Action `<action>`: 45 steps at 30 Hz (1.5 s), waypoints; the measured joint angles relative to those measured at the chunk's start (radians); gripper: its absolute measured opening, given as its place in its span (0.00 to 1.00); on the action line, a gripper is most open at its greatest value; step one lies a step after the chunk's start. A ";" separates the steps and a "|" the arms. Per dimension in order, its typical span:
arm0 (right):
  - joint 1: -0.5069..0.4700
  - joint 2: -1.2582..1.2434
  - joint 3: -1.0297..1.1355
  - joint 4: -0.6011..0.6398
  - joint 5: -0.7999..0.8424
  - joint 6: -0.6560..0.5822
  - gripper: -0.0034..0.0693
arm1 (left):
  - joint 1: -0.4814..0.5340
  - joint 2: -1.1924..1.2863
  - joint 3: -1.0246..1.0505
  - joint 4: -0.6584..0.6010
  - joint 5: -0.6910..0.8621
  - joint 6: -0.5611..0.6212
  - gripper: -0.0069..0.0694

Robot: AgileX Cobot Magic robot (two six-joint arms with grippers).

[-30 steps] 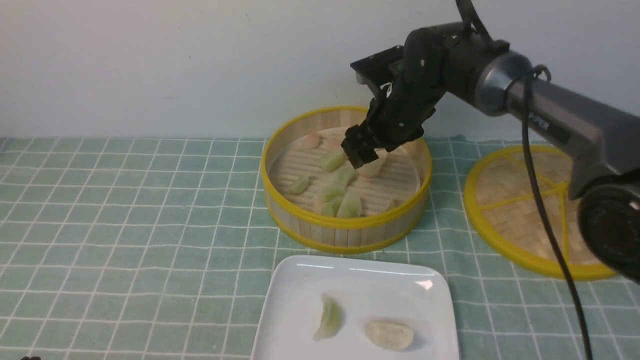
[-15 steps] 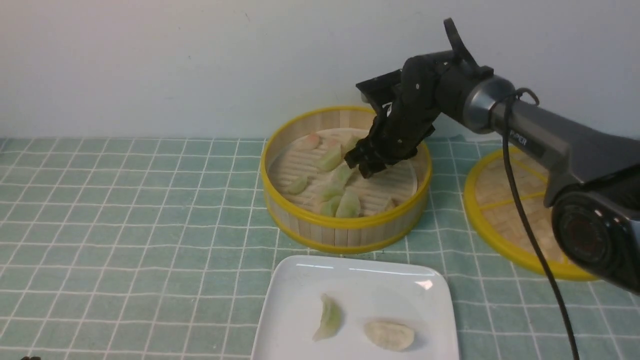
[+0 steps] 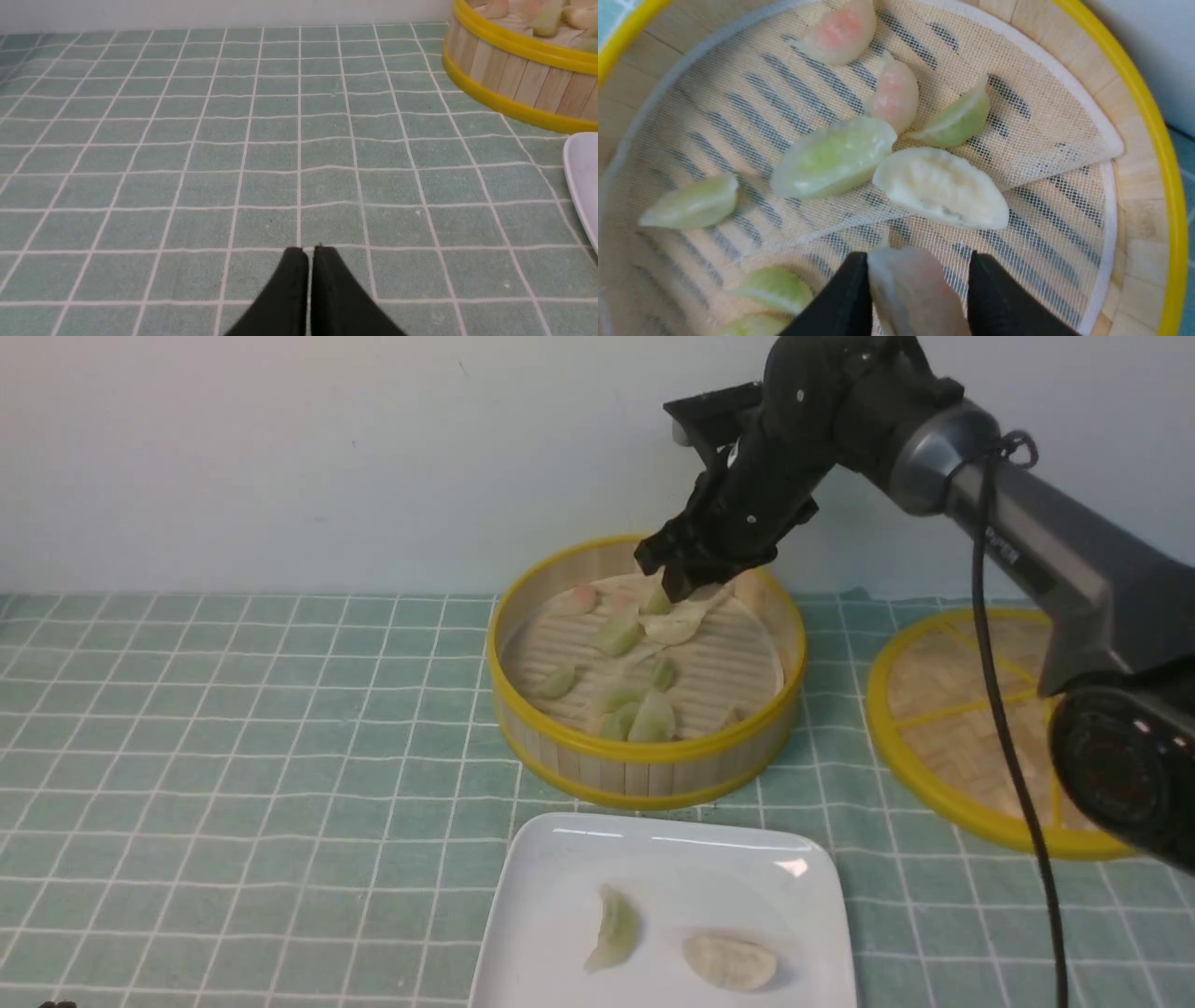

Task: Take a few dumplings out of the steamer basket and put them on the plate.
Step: Use the right arm to put the dumpling into the plate

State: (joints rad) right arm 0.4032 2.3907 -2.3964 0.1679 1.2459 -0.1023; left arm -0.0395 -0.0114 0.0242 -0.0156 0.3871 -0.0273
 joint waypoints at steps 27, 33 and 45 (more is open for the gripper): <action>0.000 -0.688 1.236 0.259 -0.267 -0.187 0.29 | 0.000 0.000 0.000 0.000 0.000 0.000 0.08; 0.021 -0.582 1.238 0.263 -0.322 -0.194 0.29 | 0.000 0.000 0.000 0.000 0.000 0.000 0.08; 0.071 -0.564 1.238 0.265 -0.390 -0.210 0.65 | 0.000 0.000 0.000 0.000 0.000 0.000 0.08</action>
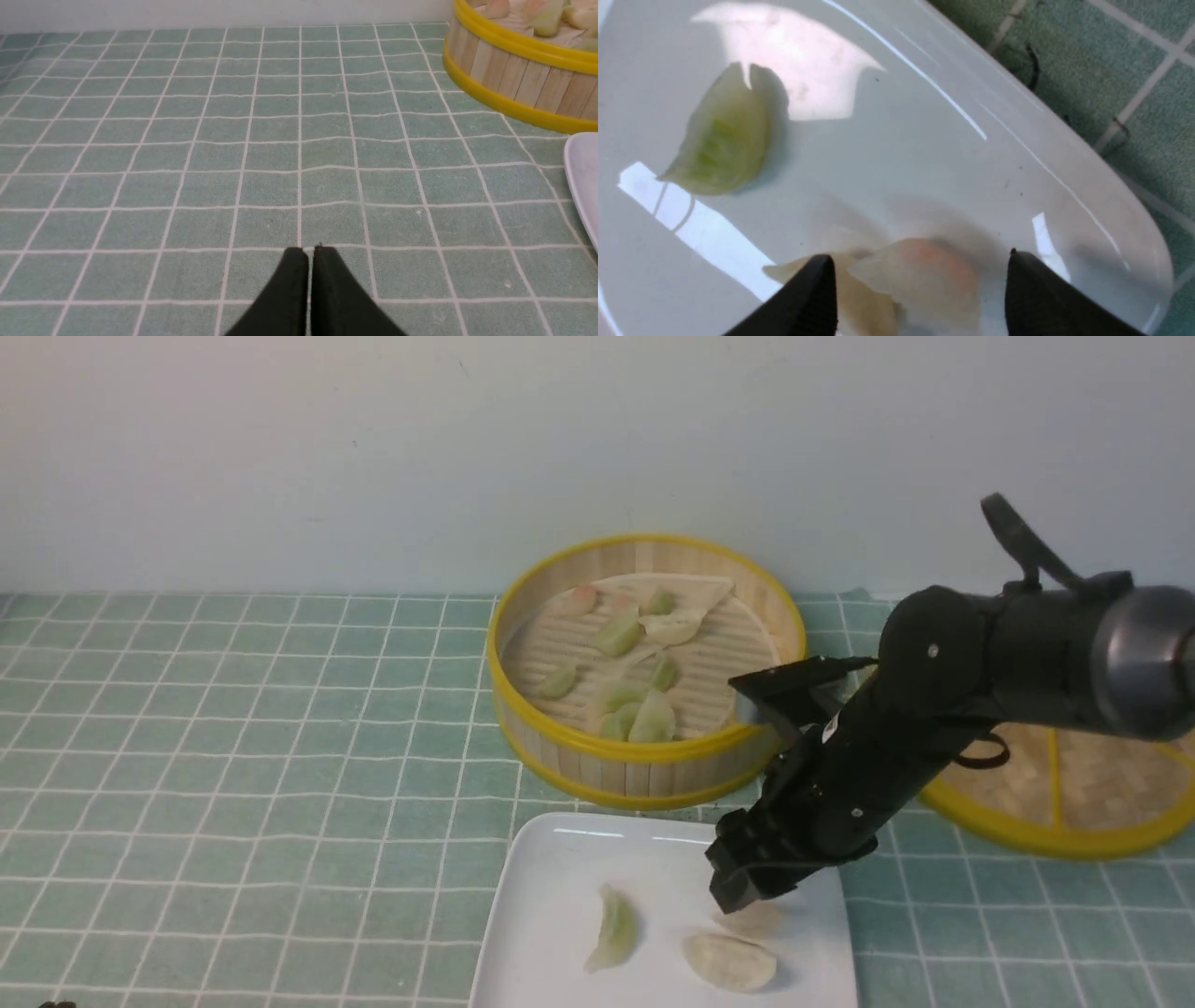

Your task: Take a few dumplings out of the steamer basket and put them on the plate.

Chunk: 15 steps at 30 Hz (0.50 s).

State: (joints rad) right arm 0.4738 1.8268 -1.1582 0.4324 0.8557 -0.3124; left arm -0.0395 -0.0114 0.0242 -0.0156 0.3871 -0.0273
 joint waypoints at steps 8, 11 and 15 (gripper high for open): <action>0.000 -0.408 0.001 -0.138 0.032 0.108 0.13 | 0.000 0.000 0.000 0.000 0.000 0.000 0.08; 0.000 -0.603 0.016 -0.199 0.000 0.164 0.05 | 0.000 0.000 0.000 0.000 0.000 0.000 0.08; 0.000 -0.853 0.091 -0.254 -0.083 0.229 0.03 | 0.000 0.000 0.000 0.000 0.000 0.000 0.08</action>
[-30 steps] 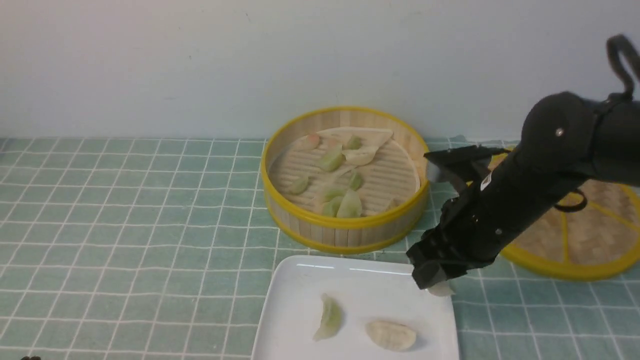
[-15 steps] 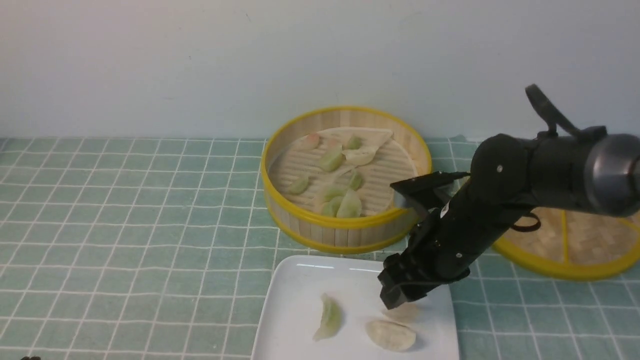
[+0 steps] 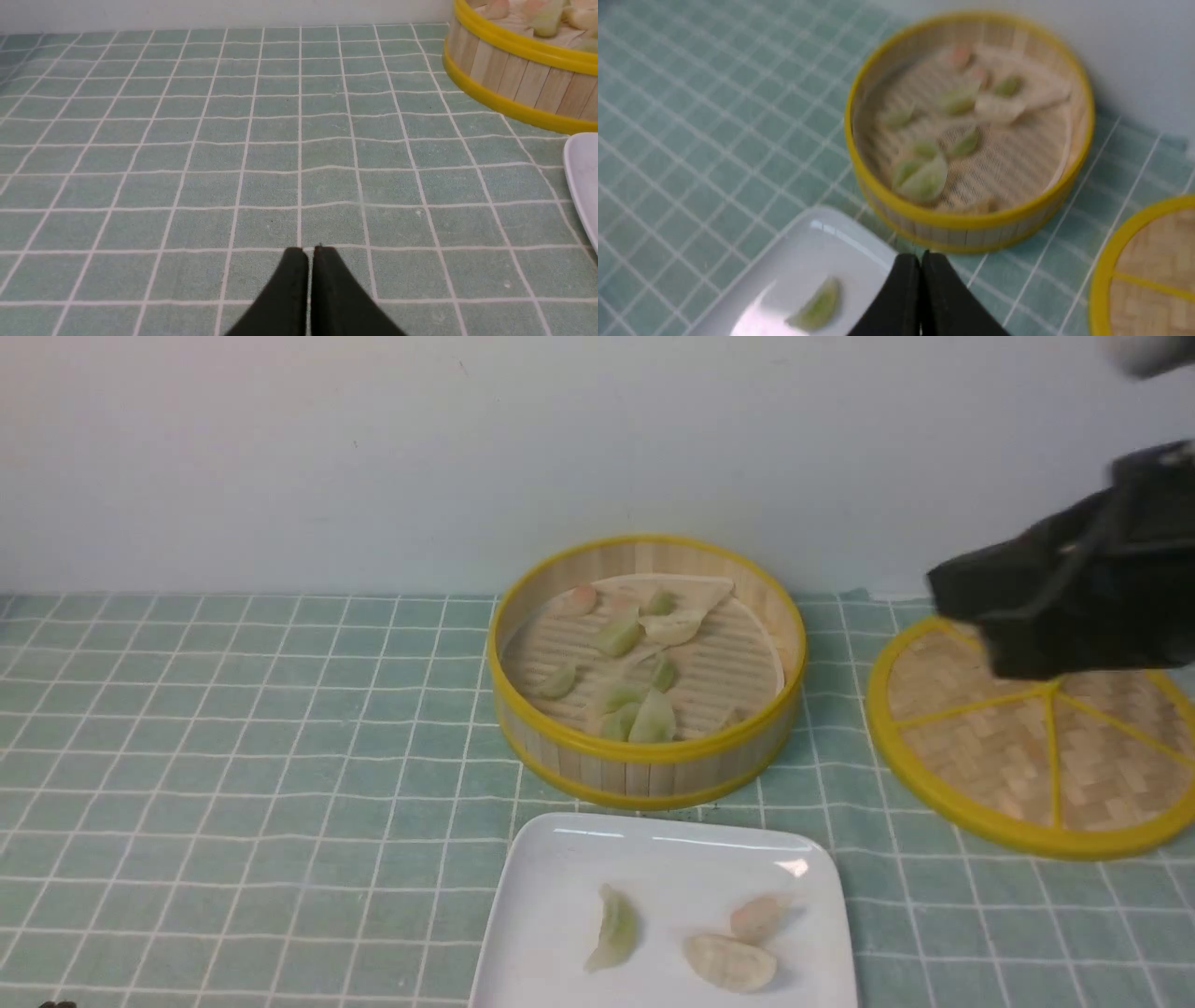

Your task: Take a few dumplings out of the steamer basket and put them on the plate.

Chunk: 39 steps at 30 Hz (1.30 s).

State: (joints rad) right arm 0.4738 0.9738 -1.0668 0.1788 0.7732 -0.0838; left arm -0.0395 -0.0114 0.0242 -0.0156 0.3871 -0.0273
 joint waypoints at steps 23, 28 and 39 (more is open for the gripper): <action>0.000 -0.932 0.770 0.008 -0.329 0.150 0.03 | 0.000 0.000 0.000 0.000 0.000 0.000 0.08; 0.000 -0.935 0.802 -0.004 -0.360 0.150 0.03 | 0.000 0.000 0.000 0.000 0.000 0.000 0.08; -0.264 -0.965 0.946 -0.113 -0.387 0.150 0.03 | 0.000 0.000 0.000 0.000 0.000 0.000 0.08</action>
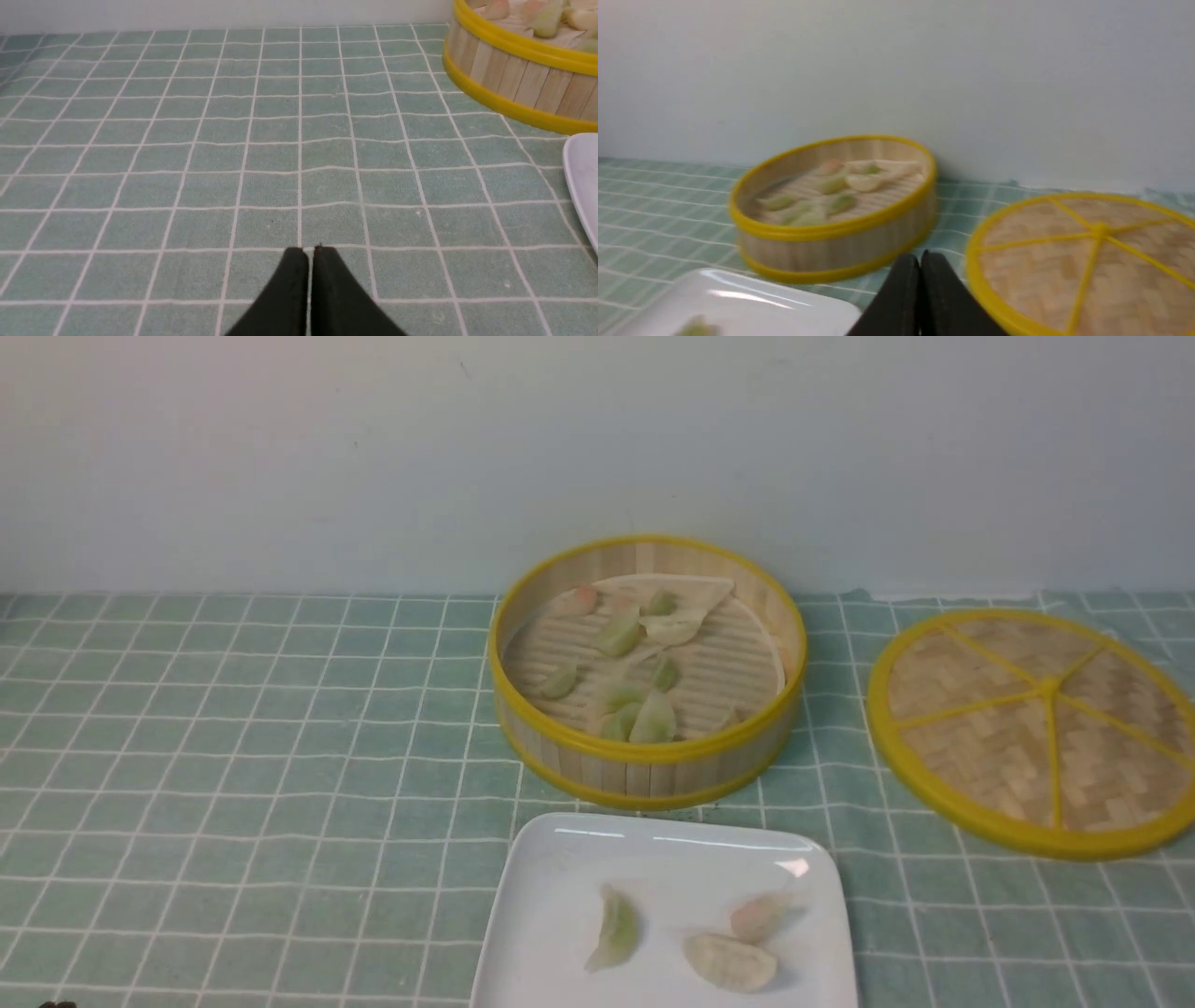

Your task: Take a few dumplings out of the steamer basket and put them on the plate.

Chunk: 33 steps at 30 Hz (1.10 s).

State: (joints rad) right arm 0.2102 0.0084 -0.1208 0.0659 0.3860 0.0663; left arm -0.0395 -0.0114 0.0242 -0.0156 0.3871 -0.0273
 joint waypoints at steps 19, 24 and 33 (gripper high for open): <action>-0.132 -0.020 0.139 -0.056 0.006 0.000 0.03 | 0.000 0.000 0.000 0.000 0.000 0.000 0.08; -0.132 -0.020 0.139 -0.056 0.006 0.000 0.03 | 0.000 0.000 0.000 0.000 0.000 0.000 0.08; -0.132 -0.020 0.139 -0.056 0.006 0.000 0.03 | 0.000 0.000 0.000 0.000 0.000 0.000 0.08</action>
State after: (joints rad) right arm 0.0777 -0.0118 0.0186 0.0100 0.3923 0.0667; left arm -0.0395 -0.0114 0.0242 -0.0156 0.3876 -0.0273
